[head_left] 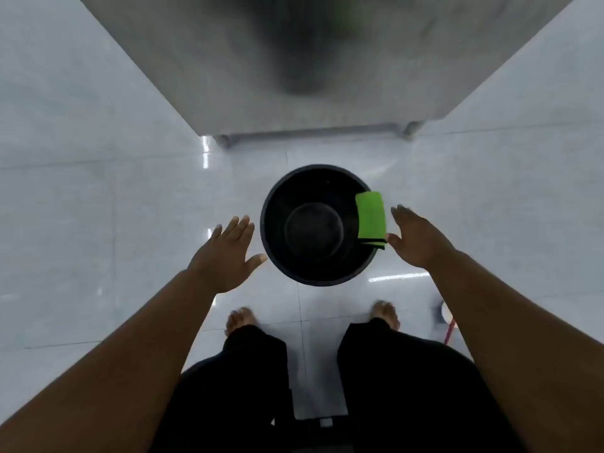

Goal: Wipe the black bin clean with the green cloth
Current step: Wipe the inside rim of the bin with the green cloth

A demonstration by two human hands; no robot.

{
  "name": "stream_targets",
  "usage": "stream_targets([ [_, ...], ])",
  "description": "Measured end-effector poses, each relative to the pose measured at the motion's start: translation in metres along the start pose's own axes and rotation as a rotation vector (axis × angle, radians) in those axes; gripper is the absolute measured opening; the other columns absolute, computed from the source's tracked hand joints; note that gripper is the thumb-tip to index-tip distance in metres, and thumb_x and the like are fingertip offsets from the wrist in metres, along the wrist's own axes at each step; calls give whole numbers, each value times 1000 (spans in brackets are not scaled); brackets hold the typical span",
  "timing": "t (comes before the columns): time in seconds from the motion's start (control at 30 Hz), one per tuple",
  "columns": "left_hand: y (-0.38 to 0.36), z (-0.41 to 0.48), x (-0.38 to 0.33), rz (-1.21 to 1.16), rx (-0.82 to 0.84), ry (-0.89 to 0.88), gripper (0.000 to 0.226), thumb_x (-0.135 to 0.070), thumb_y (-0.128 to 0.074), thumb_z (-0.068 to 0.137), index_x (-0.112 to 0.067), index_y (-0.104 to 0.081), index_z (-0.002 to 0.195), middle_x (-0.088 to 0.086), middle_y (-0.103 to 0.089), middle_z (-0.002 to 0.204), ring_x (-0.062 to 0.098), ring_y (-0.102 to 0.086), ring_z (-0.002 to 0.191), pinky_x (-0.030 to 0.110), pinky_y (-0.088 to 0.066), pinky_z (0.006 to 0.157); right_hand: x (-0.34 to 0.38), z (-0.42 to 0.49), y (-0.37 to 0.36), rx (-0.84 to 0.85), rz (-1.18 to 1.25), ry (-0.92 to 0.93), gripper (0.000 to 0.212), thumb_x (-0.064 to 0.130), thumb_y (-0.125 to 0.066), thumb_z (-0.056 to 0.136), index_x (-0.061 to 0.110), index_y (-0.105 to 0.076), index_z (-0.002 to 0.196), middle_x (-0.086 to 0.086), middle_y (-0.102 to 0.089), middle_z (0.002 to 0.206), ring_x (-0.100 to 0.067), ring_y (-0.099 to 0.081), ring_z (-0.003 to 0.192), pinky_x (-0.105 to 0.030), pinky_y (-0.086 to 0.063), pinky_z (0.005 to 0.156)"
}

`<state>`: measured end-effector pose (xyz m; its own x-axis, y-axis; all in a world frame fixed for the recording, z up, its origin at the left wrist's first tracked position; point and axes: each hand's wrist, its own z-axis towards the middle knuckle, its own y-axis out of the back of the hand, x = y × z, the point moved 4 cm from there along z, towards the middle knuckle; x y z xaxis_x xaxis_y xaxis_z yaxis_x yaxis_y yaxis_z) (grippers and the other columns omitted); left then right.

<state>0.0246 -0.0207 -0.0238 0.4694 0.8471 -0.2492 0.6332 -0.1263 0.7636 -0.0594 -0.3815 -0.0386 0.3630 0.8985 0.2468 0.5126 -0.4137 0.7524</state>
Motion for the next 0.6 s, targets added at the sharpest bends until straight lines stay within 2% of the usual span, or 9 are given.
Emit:
stream_targets([
  [0.1,-44,46,9,17,-102,-35,98,-71,-3,84,-7,-8,159,11,-4,167,24,2,154,38,1,123,-6,39,-45,-101,-45,101,77,27,-59,97,4,-17,157,-12,-6,167,-27,-12,154,-42,-33,115],
  [0.2,-75,90,8,29,-228,-69,94,-68,-10,90,-3,-17,157,14,-9,166,28,-4,154,42,-4,124,-6,69,-77,-237,-122,258,78,28,-63,89,-3,-30,152,-17,-17,164,-35,-26,150,-49,-41,110],
  [0.27,-91,108,9,60,-302,-85,90,-66,-12,93,-2,-19,156,14,-7,167,29,-4,154,44,-6,124,-9,83,-89,-321,-125,305,81,34,-58,85,-7,-32,150,-20,-21,163,-37,-23,150,-51,-39,114],
  [0.4,-122,118,13,5,-437,-79,83,-59,-21,98,-1,-17,157,13,-3,167,29,-2,154,44,-8,124,-14,96,-110,-463,-81,333,87,41,-53,85,-7,-26,152,-22,-18,163,-38,-15,152,-41,-26,117],
  [0.5,-130,119,15,7,-521,-89,81,-57,-21,98,-2,-17,157,12,-3,168,28,-1,154,43,-7,124,-18,96,-115,-486,-73,351,91,41,-56,82,-5,-23,154,-20,-12,165,-34,-8,153,-38,-21,118],
  [0.6,-132,116,9,61,-511,-67,78,-55,-19,100,-2,-17,157,13,-3,167,30,0,154,46,-6,125,-20,86,-112,-423,-61,362,93,40,-53,78,-3,-23,154,-18,-5,166,-32,-2,154,-41,-19,120],
])
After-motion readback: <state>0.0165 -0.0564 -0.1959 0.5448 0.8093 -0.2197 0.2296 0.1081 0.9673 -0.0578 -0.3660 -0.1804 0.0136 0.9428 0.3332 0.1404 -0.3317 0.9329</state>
